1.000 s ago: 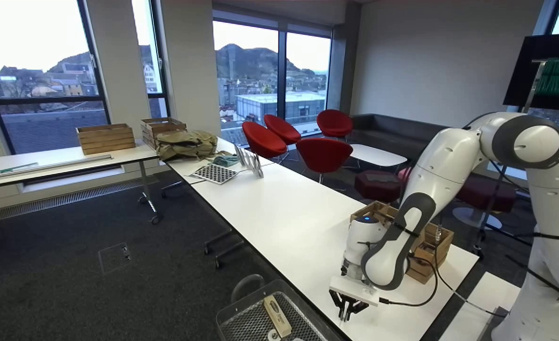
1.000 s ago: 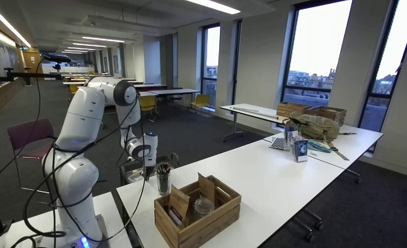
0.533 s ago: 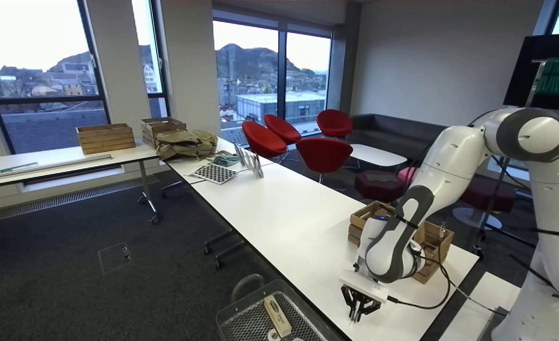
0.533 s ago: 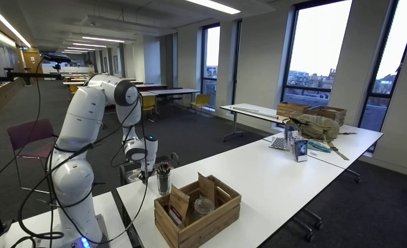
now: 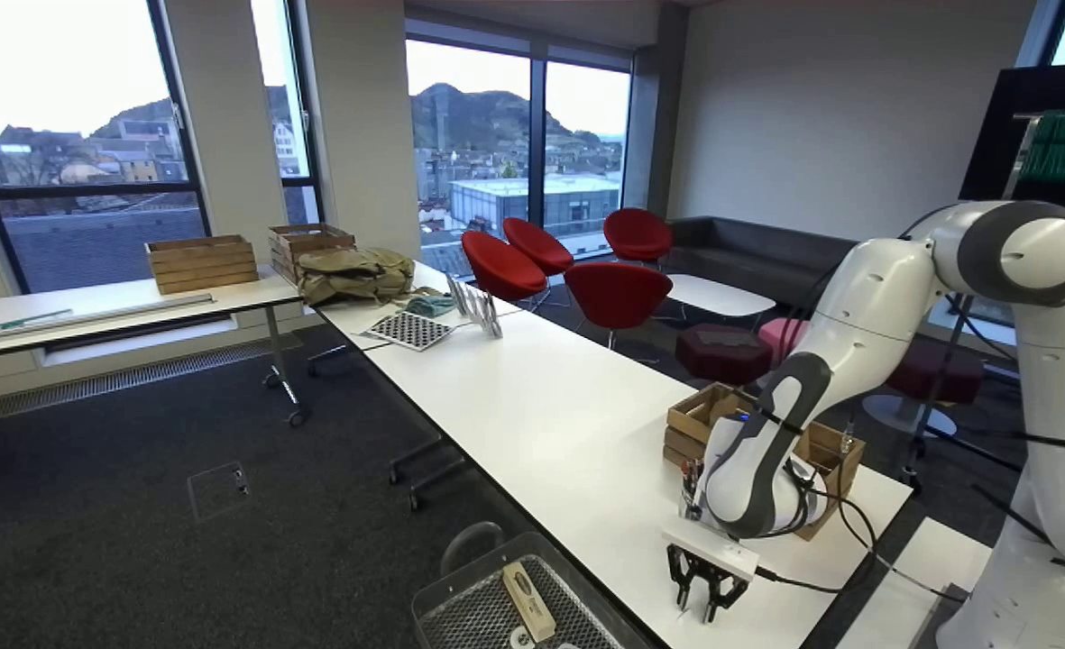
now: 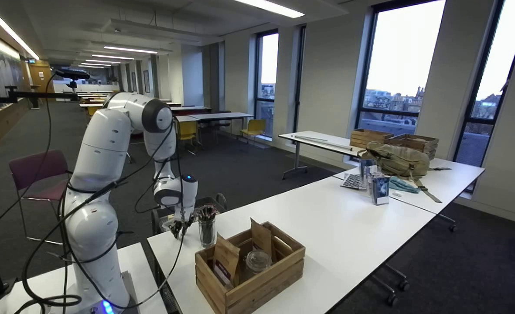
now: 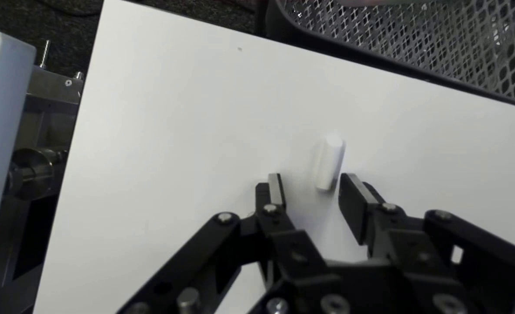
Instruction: Pick up the small white object and put it on the countertop.
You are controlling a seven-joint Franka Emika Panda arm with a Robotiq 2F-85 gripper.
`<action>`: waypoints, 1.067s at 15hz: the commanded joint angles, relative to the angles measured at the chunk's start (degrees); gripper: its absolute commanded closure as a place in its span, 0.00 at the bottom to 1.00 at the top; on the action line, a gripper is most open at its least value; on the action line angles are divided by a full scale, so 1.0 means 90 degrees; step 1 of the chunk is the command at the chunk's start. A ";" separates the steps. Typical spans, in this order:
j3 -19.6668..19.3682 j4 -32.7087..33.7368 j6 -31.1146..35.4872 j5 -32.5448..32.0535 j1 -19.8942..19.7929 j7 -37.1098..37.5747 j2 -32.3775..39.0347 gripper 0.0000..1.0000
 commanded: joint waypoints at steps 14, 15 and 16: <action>-0.1907 -0.0023 -0.4246 -0.5549 0.3724 0.5124 -0.2884 0.00; -0.1660 0.0308 -0.4754 -0.5559 0.3644 0.4883 -0.3036 0.00; -0.1469 0.0513 -0.4880 -0.5620 0.3561 0.4526 -0.3051 0.00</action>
